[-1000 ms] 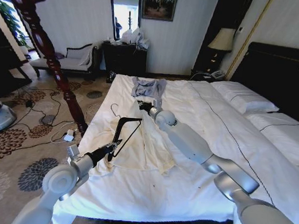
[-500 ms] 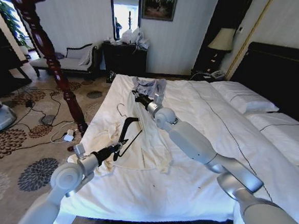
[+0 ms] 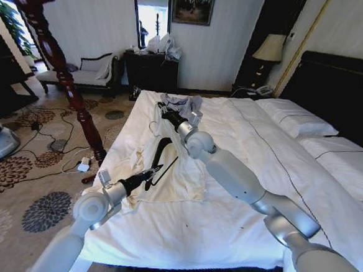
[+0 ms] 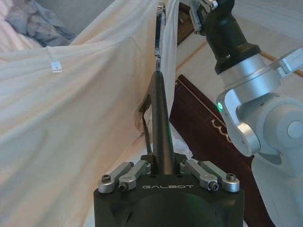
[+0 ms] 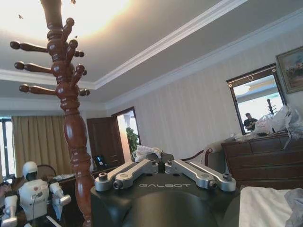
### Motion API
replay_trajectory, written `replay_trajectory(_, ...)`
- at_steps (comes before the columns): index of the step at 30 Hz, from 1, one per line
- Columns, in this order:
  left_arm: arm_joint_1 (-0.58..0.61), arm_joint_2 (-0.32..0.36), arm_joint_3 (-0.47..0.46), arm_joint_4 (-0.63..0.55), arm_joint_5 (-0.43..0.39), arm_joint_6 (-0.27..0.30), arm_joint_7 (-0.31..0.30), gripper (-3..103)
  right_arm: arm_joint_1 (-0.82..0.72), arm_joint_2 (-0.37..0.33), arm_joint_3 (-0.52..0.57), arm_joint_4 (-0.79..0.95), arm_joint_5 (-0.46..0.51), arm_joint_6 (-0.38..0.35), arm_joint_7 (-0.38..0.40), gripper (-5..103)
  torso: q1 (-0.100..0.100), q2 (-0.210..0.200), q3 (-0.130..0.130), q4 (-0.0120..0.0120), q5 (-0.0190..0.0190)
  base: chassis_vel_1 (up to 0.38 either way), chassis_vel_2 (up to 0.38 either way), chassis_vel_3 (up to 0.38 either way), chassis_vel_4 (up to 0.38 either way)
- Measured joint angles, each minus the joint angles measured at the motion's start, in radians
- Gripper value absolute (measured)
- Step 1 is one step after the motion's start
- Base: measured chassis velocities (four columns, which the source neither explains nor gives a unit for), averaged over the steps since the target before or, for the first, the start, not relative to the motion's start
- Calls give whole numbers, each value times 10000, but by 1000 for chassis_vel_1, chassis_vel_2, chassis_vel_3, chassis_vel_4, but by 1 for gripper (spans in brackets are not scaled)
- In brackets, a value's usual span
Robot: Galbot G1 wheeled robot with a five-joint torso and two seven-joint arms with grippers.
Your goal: Pick up the clothes from the bed and hang them on the clothes hanger.
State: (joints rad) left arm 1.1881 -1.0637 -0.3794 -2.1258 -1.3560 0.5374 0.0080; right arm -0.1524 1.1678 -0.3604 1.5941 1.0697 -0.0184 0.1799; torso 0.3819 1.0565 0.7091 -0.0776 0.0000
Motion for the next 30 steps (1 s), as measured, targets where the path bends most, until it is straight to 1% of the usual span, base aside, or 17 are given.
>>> replay_trajectory(4,-120,132,48,68,35,33,271,20,-47,-35,64,0,39,151,-17,1,0,0,0,-3,1,0,0,0,0)
replay_trajectory(12,-76,319,143,104,174,28,419,20,58,79,279,-693,-113,374,-266,1,1,0,0,-3,1,0,0,0,0)
replay_trajectory(16,-151,296,217,179,320,-36,500,20,138,245,404,-825,-100,494,-312,1,0,0,1,2,0,0,0,0,0)
replay_trajectory(19,-242,192,185,255,421,-127,584,20,114,223,486,-572,43,539,-301,1,1,0,0,1,-1,0,0,0,0)
replay_trajectory(21,-384,56,48,388,481,-237,718,20,-35,-15,545,-56,344,569,-274,1,0,0,0,1,0,0,0,0,0)
replay_trajectory(22,-469,-22,-50,487,508,-325,793,20,-170,-200,573,301,526,570,-229,1,0,1,0,-4,0,0,0,0,0)
replay_trajectory(24,-517,-71,-103,547,511,-378,839,20,-256,-318,590,519,622,571,-196,1,0,1,0,-5,0,0,0,0,0)
replay_trajectory(26,-668,-225,-285,689,567,-567,1042,20,-668,-677,677,1186,902,568,32,1,1,1,0,-4,1,0,0,0,0)
replay_trajectory(30,-813,-284,-358,728,666,-710,1182,20,-1152,-1040,679,1615,918,547,169,1,0,1,0,-2,1,0,0,0,0)
